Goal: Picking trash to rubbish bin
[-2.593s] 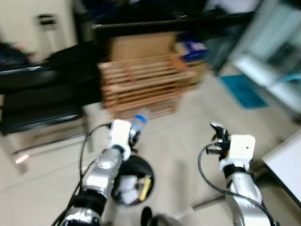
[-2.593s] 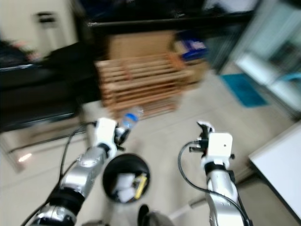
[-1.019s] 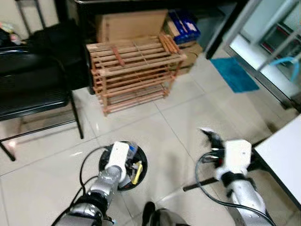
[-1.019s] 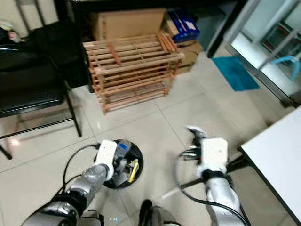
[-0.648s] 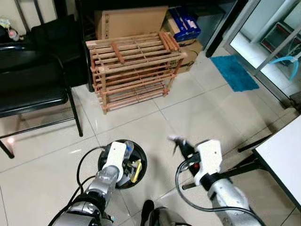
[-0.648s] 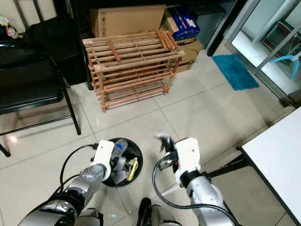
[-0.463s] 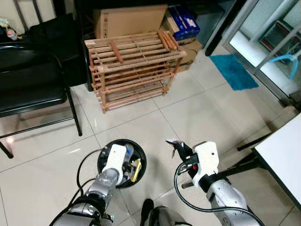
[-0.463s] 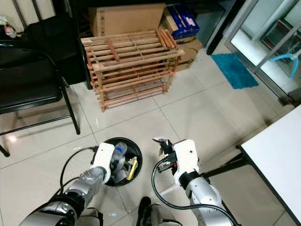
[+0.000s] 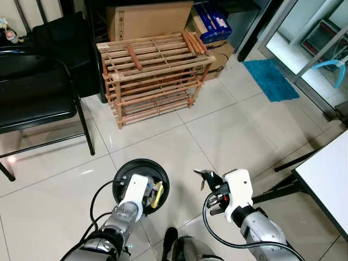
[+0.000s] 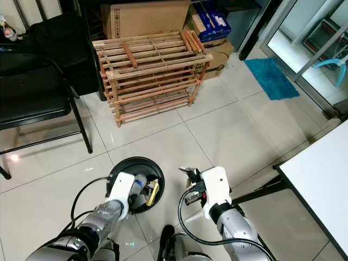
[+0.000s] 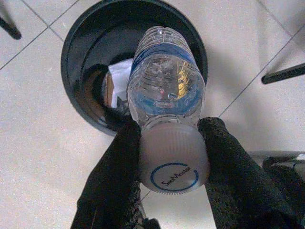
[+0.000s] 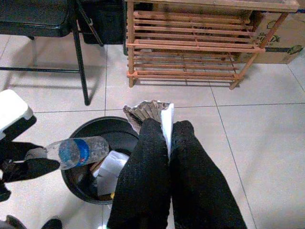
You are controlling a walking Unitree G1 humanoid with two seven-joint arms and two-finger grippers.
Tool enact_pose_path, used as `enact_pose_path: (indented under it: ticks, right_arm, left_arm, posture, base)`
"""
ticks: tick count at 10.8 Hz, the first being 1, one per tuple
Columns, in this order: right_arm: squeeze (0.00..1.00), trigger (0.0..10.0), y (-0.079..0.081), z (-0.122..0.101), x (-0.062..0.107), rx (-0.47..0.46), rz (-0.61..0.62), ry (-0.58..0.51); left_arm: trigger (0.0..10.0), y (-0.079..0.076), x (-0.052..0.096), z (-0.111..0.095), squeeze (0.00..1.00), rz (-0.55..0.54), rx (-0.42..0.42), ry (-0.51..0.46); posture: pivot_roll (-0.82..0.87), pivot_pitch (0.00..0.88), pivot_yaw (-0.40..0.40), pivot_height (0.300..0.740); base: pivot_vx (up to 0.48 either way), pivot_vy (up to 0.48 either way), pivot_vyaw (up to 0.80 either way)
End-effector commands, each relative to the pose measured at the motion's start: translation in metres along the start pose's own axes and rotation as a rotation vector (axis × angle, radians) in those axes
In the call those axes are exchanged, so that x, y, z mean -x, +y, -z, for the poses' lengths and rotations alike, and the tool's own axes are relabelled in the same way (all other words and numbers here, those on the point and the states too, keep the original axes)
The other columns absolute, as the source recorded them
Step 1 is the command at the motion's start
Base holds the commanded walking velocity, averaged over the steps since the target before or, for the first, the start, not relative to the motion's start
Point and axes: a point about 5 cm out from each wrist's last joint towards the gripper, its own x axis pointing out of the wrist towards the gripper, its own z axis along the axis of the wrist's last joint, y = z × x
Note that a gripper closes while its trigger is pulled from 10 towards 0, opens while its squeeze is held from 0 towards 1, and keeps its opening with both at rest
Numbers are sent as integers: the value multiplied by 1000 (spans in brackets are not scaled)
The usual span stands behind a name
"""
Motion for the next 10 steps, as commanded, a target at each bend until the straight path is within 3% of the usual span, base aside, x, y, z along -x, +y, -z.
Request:
enact_pose_path:
  ticks: [1,4,7,8,10]
  right_arm:
    - [0,10000,-9,7,7,8,41,33]
    - [0,10000,-13,7,12,19,59,31]
    - [0,10000,-17,5,15,25,82,26]
    - [0,10000,-16,5,16,26,83,24]
    - [0,10000,-17,4,17,29,86,23]
  left_arm:
    - [10000,-5,1,11,0,2,-10,44]
    - [10000,10,0,0,0,-40,-34,-35]
    - [10000,13,0,-15,0,-47,-20,-81]
    - [10000,12,-1,-19,1000,-36,-6,-94]
    - [10000,12,-1,-23,1000,-42,-7,-111]
  posture:
    - [172,258,-213,740]
    - [167,256,-215,740]
    - [156,258,-213,740]
    - [152,258,-213,740]
    - [145,258,-214,740]
  base:
    - [0,0,0]
    - [0,0,0]
    - [0,0,0]
    - [0,0,0]
    - [0,0,0]
